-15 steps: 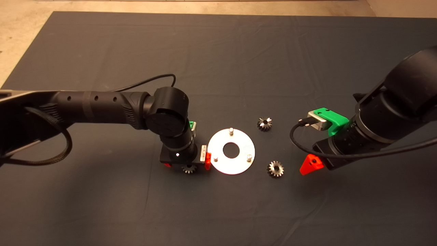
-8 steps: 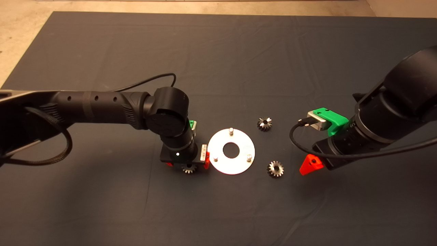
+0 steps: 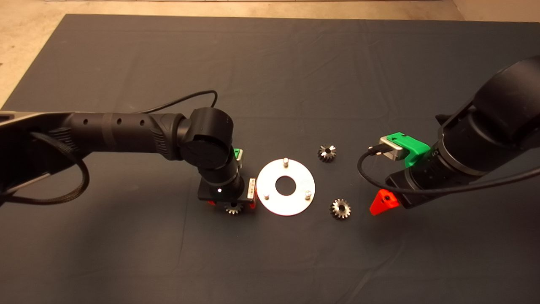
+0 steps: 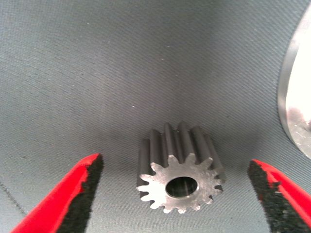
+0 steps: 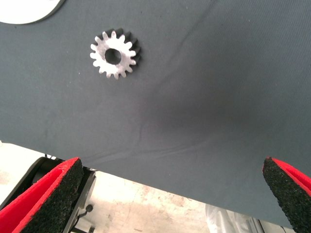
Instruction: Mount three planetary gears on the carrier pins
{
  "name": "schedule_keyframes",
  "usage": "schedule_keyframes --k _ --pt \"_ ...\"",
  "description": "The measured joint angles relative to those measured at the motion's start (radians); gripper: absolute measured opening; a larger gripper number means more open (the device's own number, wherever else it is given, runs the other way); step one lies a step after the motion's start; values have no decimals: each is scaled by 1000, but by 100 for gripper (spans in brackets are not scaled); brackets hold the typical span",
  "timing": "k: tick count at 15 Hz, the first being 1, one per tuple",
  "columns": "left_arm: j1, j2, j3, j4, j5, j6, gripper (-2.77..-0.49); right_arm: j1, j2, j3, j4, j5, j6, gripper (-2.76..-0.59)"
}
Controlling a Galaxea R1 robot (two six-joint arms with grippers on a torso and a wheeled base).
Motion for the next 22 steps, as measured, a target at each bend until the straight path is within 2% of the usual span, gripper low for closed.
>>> schedule_keyframes --k 2,4,6,8,10,12,14,15,17,19,21,22 --pt "1 0 3 0 0 0 -118 -5 0 -18 0 -1 -16 -60" --pt "5 0 5 1 0 0 -132 -6 0 -31 0 0 -25 -60" --pt "5 2 9 1 0 -1 -132 -7 1 -37 0 0 -30 -60" --pt "5 3 9 1 0 -1 -147 -9 2 -40 -1 -1 -36 -60" --pt "5 3 9 1 0 -1 -147 -18 3 -42 -1 0 -37 -60" --pt "5 3 9 1 0 -1 -160 -23 3 -43 -2 0 -40 -60" --pt "5 5 9 3 0 -1 -163 -24 9 -46 -3 -1 -40 -60" --pt "5 6 9 4 0 -1 -175 -28 12 -47 -3 -1 -41 -60" --pt "5 8 10 4 0 -1 -176 -32 20 -51 -4 0 -44 -60" --pt "5 11 12 4 1 -1 -190 -33 22 -58 -4 -1 -51 -60" --pt "5 11 14 5 1 -1 -191 -34 26 -67 -4 0 -62 -60" --pt "5 11 14 5 1 -1 -202 -34 28 -71 -4 0 -64 -60"
